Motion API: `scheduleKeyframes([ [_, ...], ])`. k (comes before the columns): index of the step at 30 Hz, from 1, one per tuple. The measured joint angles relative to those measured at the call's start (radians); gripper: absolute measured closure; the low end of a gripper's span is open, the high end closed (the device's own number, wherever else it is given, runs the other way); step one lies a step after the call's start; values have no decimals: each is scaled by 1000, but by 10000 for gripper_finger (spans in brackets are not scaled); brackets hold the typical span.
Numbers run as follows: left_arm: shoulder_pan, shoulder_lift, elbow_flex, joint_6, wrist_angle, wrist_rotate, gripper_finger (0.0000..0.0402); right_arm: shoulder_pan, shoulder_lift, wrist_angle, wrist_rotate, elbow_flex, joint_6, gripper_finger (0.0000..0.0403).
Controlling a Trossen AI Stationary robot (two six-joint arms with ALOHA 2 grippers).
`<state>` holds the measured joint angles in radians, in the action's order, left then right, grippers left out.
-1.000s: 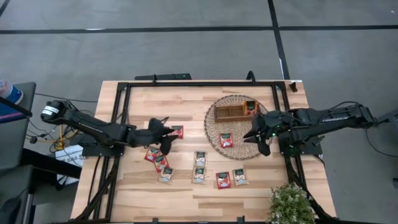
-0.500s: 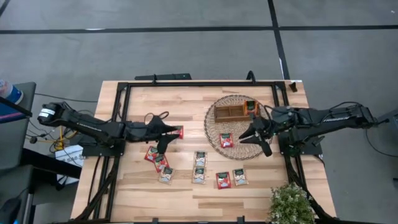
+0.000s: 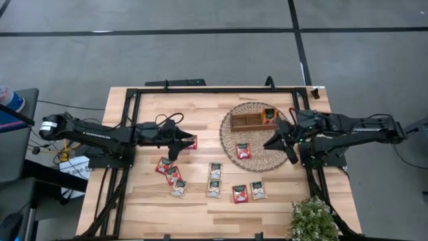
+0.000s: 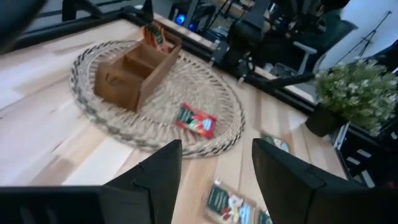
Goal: Pick & Place Tea
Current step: Put the red tea pack into the middle compartment of the brown organizer
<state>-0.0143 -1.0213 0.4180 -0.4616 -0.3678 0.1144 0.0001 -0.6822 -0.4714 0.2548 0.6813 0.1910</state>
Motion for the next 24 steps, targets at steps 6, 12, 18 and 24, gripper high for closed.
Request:
scheduleKeyframes([
  [6, -1, 154, -137, -75, -30, 27, 214, 29, 7, 153, -19, -112, 36, 372],
  [12, -1, 394, -236, -85, -7, 40, 214, -19, 77, 348, -21, -263, 121, 369],
  [18, 2, 573, -240, -98, 258, 78, 214, -43, 224, 407, -27, -347, 214, 372],
  [24, 1, 731, -240, -112, 419, 160, 214, -29, 252, 428, -83, -363, 275, 376],
])
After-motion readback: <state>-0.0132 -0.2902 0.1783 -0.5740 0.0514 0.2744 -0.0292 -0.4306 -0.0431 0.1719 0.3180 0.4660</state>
